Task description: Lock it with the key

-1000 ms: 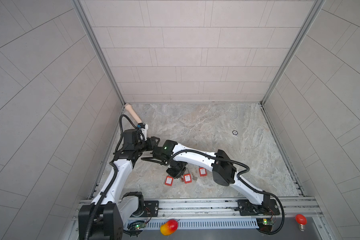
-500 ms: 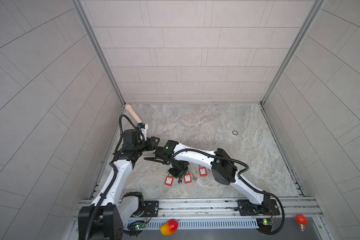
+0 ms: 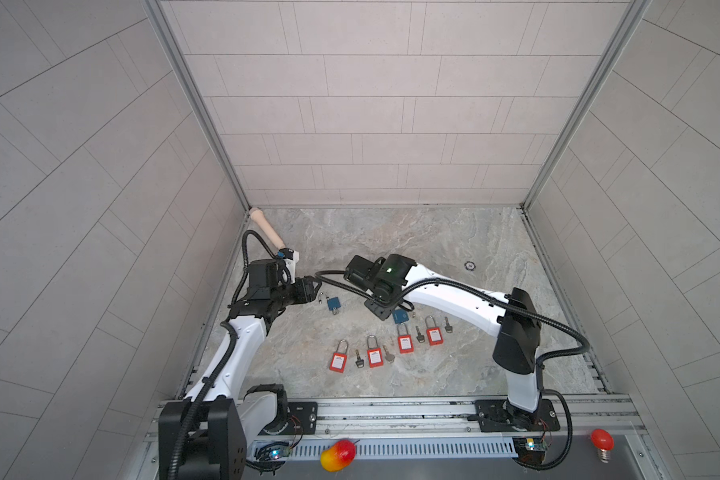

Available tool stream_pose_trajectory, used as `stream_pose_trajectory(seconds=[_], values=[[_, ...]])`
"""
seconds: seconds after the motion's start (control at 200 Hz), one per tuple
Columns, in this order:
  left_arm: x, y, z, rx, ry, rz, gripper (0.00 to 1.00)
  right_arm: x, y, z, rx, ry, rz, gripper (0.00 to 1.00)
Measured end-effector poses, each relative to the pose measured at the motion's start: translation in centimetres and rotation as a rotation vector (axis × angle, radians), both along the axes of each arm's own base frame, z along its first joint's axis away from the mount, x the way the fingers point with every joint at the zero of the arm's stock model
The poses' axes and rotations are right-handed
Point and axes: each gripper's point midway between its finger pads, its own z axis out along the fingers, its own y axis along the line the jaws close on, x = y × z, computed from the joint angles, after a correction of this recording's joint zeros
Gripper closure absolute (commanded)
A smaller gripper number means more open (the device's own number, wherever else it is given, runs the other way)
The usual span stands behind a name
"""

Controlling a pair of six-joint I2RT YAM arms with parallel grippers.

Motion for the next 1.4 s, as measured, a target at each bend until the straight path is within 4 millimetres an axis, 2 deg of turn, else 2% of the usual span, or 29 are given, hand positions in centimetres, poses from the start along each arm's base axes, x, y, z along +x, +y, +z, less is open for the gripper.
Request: stream_pose_trajectory(seconds=[0.18, 0.425, 0.585, 0.816, 0.981, 1.121, 1.311, 1.401], values=[[-0.1, -0.7, -0.1, 0.009, -0.001, -0.018, 0.40, 2.1, -2.6, -1.5, -0.029, -0.021, -0.070, 0.54], [-0.4, -2.8, -2.2, 0.060, 0.065, -0.072, 0.41, 2.2, -3.4, -4.3, 0.013, 0.055, -0.134, 0.50], [-0.4, -3.9, -2.0, 0.091, 0.060, -0.102, 0.41, 2.6, -5.0, -6.1, 0.042, 0.127, -0.218, 0.49], [0.0, -4.4, -1.1, 0.117, 0.026, -0.120, 0.40, 2.1, -4.7, -9.2, 0.046, 0.235, -0.263, 0.48], [-0.2, -3.9, -1.7, 0.152, 0.047, -0.113, 0.40, 1.4, -4.6, -11.3, 0.028, 0.299, -0.275, 0.49], [-0.2, -3.5, -2.2, 0.175, 0.080, -0.101, 0.40, 1.3, -4.4, -11.7, 0.027, 0.316, -0.281, 0.49], [0.1, -3.2, -2.4, 0.197, 0.102, -0.094, 0.40, 1.4, -5.2, -12.0, -0.016, 0.305, -0.279, 0.51], [0.1, -3.1, -2.8, 0.204, 0.117, -0.095, 0.39, 1.5, -5.6, -11.9, -0.028, 0.299, -0.277, 0.56]])
